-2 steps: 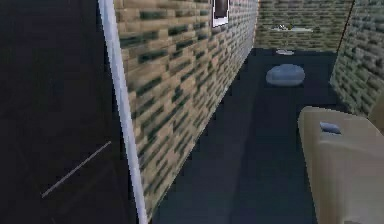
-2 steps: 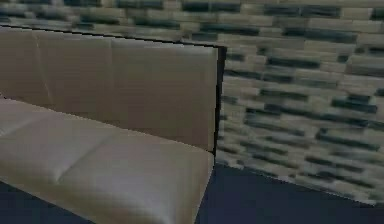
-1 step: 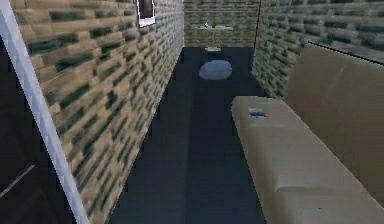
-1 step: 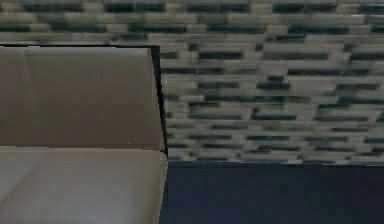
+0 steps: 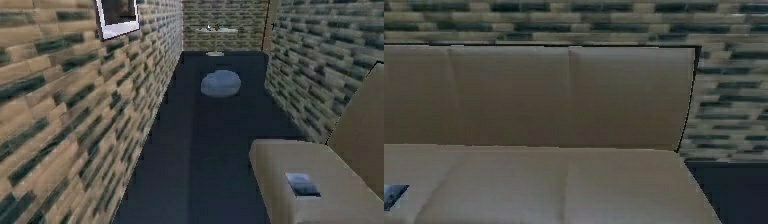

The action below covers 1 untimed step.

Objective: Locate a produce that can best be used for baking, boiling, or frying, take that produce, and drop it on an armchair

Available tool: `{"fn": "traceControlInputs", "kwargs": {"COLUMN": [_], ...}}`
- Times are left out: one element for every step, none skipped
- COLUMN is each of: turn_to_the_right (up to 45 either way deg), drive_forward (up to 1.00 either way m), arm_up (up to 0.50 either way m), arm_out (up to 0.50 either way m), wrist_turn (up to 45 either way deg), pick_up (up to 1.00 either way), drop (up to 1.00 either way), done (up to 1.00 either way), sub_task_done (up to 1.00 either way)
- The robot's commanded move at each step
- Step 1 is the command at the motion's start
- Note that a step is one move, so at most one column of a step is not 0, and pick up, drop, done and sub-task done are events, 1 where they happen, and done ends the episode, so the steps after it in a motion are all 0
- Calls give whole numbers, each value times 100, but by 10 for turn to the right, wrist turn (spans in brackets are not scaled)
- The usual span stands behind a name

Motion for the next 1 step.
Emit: {"fn": "traceControlInputs", "kwargs": {"turn_to_the_right": [0], "drive_forward": [100], "arm_up": [0], "arm_out": [0], "wrist_turn": [0], "pick_up": [0], "drop": [0], "done": [0], "sub_task_done": [0]}}
